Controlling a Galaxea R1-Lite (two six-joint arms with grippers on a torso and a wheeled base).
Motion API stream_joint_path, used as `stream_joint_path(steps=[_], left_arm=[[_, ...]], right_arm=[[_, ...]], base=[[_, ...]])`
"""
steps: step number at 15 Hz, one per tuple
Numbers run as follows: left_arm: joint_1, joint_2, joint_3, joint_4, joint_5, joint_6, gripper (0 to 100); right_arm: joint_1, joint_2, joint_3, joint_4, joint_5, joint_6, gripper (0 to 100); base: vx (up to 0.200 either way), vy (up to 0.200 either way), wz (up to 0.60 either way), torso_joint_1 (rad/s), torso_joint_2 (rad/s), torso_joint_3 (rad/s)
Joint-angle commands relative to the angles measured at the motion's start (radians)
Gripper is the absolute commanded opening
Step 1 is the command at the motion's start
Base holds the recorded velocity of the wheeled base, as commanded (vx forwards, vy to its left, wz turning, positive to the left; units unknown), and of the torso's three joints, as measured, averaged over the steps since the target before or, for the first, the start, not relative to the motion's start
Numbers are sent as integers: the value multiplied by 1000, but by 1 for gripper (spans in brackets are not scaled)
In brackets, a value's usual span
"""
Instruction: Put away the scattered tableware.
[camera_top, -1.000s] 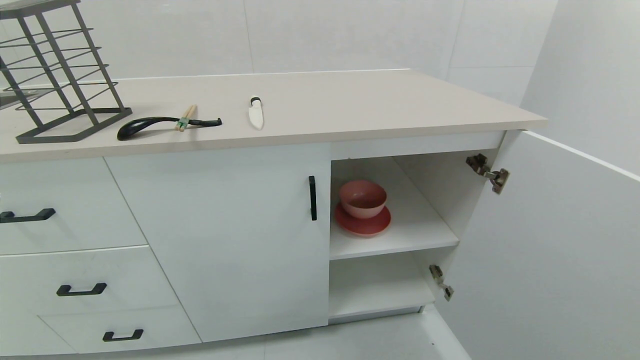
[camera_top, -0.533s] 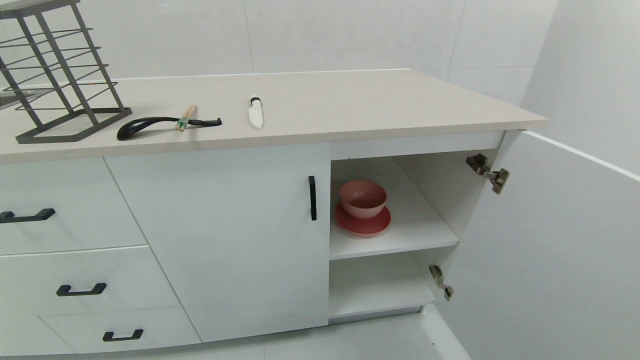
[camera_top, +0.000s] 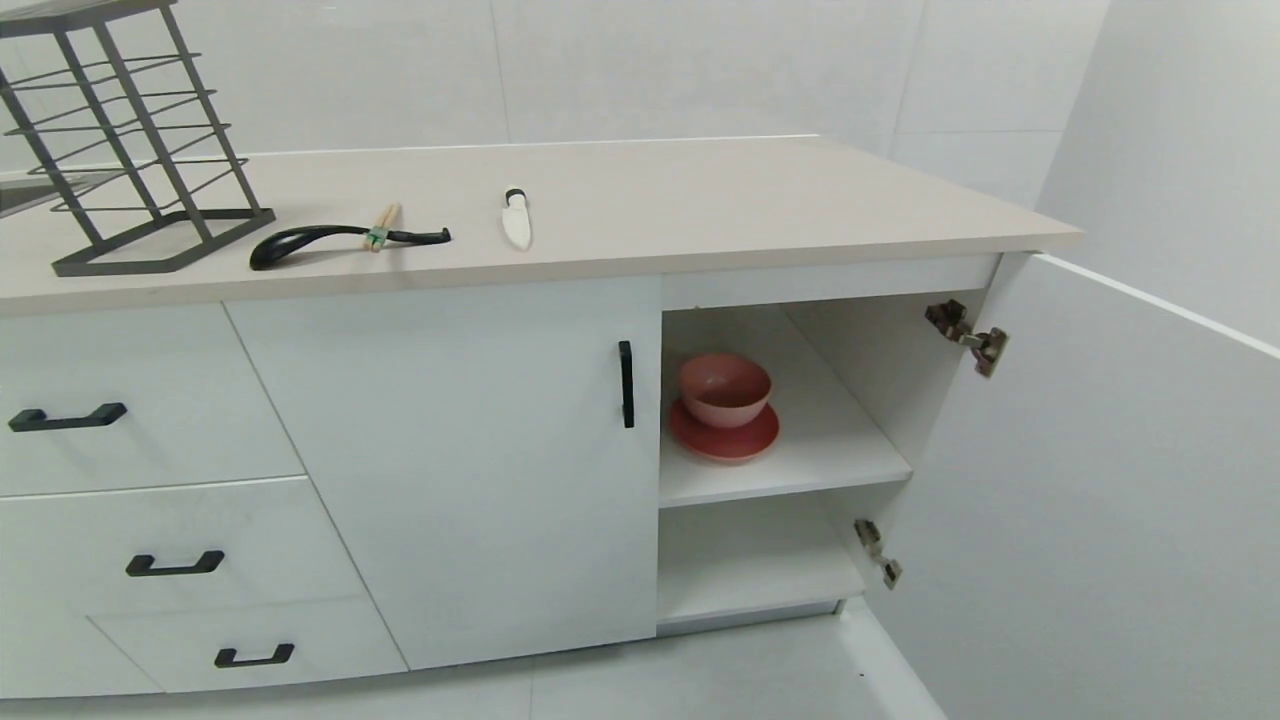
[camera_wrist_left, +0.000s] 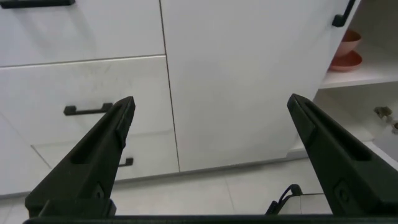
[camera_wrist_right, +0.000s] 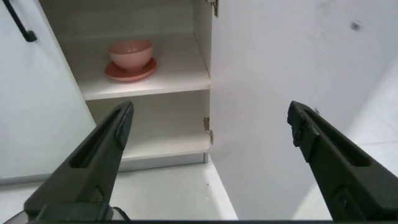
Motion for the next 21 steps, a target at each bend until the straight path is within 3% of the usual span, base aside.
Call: stream_joint_path(steps=[1, 5, 6, 8, 16, 21], left_arm=[[0, 0, 0, 0, 0, 0, 100], [0, 0, -1, 0, 0, -3, 100], [0, 0, 0, 0, 1, -4, 100], [0, 0, 0, 0, 1, -3, 100], [0, 0, 0, -1, 6, -9, 100], [0, 0, 0, -1, 9, -21, 100]], right_arm=[[0, 1, 0, 0, 1, -1, 100], [0, 1, 0, 0, -2, -7, 100], [0, 1, 0, 0, -2, -7, 0], [0, 1, 0, 0, -2, -6, 0], [0, 1, 0, -1, -2, -2, 0], [0, 1, 0, -1, -2, -1, 0]], base=[[-200, 0, 0, 2, 7, 2], [-50, -150, 0, 2, 0, 4], [0, -200, 0, 2, 2, -2], [0, -200, 0, 2, 5, 5], [-200, -100, 0, 0, 3, 4], [0, -200, 0, 0, 0, 4]])
